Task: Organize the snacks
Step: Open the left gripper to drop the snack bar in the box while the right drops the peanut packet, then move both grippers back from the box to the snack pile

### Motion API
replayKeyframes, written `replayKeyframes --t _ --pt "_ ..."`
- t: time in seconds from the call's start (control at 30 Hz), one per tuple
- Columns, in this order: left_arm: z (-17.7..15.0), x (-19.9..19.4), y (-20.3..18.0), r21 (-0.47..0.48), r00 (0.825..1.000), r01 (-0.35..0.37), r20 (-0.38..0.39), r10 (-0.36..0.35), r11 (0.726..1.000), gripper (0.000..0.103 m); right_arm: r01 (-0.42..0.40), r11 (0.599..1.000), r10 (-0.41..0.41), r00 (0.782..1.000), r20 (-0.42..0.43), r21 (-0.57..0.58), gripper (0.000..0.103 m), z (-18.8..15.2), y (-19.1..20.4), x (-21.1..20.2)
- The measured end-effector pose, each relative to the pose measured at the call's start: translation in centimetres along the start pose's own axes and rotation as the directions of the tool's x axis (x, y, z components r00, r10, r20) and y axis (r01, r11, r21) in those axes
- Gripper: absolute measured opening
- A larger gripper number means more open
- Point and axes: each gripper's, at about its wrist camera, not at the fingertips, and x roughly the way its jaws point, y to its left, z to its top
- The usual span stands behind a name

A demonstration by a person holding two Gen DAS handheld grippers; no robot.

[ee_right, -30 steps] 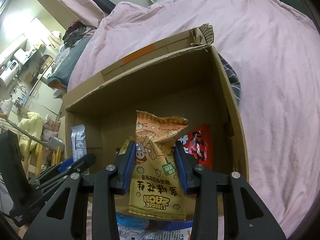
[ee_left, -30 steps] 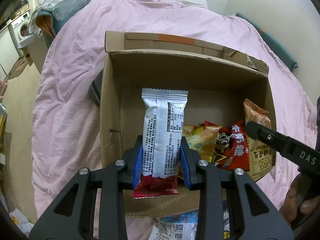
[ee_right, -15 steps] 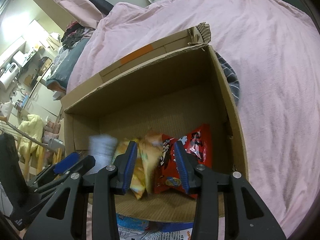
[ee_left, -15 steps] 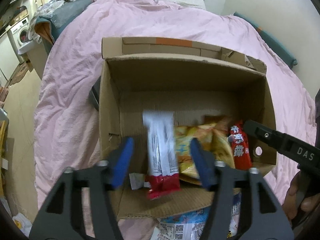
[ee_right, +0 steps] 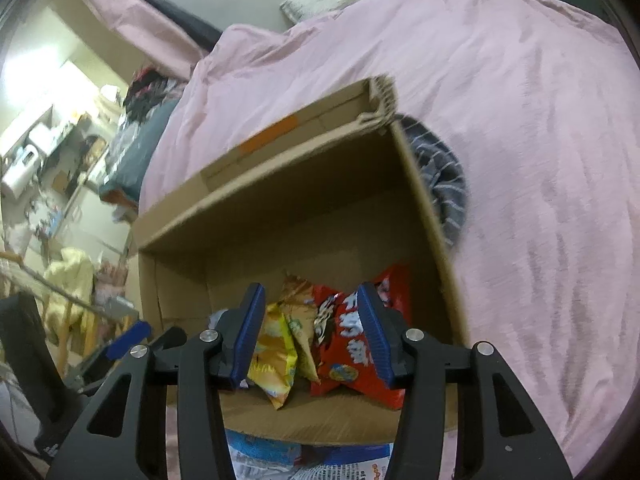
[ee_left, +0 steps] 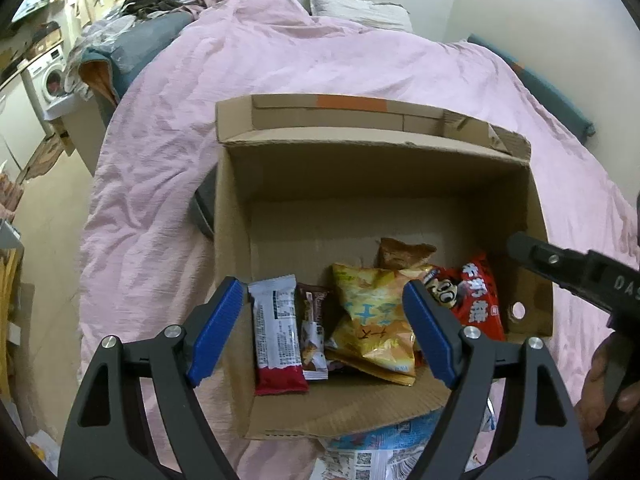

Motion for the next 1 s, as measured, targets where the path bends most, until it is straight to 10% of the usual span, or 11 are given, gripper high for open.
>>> replayKeyframes --t 0.7,1.0 --pt "-1.6 -4.6 3.8 -0.105 1.000 -0.006 0.024 0.009 0.994 0.080 -0.056 0.994 0.050 0.997 0.063 0.098 0.052 -1.4 -1.2 -5.8" --pt "-6.3 -5.0 5.9 -0.121 0.992 -0.002 -0.125 -0.013 0.993 0.080 -0.040 0.990 0.036 0.999 0.035 0.133 0.061 -4.7 -3.3 -9.1"
